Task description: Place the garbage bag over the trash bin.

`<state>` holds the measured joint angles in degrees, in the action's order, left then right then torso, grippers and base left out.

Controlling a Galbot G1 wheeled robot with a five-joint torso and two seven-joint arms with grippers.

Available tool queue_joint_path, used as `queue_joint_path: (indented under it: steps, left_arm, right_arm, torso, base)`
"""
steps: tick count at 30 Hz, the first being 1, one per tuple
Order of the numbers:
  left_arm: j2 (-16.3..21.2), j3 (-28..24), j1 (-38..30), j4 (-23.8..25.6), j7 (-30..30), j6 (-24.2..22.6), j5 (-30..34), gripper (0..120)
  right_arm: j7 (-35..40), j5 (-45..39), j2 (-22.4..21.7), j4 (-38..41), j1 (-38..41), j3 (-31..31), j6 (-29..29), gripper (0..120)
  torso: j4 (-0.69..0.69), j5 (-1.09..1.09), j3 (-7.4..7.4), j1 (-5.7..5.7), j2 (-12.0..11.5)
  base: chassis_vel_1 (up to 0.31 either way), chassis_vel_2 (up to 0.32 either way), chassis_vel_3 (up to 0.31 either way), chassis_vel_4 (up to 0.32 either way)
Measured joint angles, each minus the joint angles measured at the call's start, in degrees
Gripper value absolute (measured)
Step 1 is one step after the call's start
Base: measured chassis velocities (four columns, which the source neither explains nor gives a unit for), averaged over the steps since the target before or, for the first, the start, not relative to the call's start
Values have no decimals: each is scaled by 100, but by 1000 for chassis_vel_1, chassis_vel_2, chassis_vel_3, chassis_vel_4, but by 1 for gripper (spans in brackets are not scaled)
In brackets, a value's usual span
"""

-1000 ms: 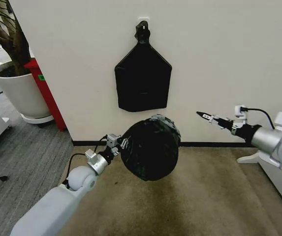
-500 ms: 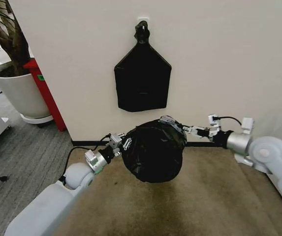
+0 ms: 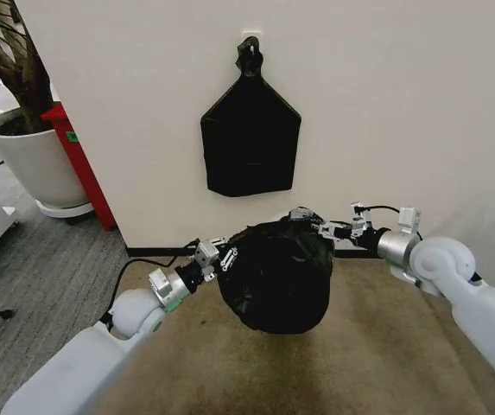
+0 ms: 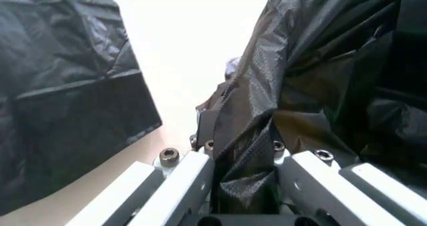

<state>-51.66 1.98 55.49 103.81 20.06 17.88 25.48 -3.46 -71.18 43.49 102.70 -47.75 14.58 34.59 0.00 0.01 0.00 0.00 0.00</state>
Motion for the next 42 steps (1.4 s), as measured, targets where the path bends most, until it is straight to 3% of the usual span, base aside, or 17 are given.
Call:
queue_joint_path:
  steps: [8, 18, 34, 42]
  left_arm:
    - [91, 72, 264, 291, 107, 40, -101, 1]
    - [60, 116, 202, 185, -11, -49, 157, 1]
    - [-83, 126, 124, -161, -173, -579, 1179, 1]
    - [-149, 148, 111, -273, -299, -744, 1521, 1]
  right_arm:
    - [169, 224, 327, -913, 599, -193, -11, 100]
    - [155, 60, 176, -570, 81, 70, -1, 100]
    - [-51, -1436, -328, -282, -452, 629, 196, 100]
    - [-364, -1263, -502, -173, -641, 689, 167, 100]
  torso:
    - [1, 0, 0, 0, 0]
    - [-1, 1, 0, 0, 0]
    - [1, 0, 0, 0, 0]
    - [0, 0, 0, 0, 0]
  base:
    - [0, 0, 0, 0]
    - [0, 0, 0, 0]
    - [0, 0, 0, 0]
    - [0, 0, 0, 0]
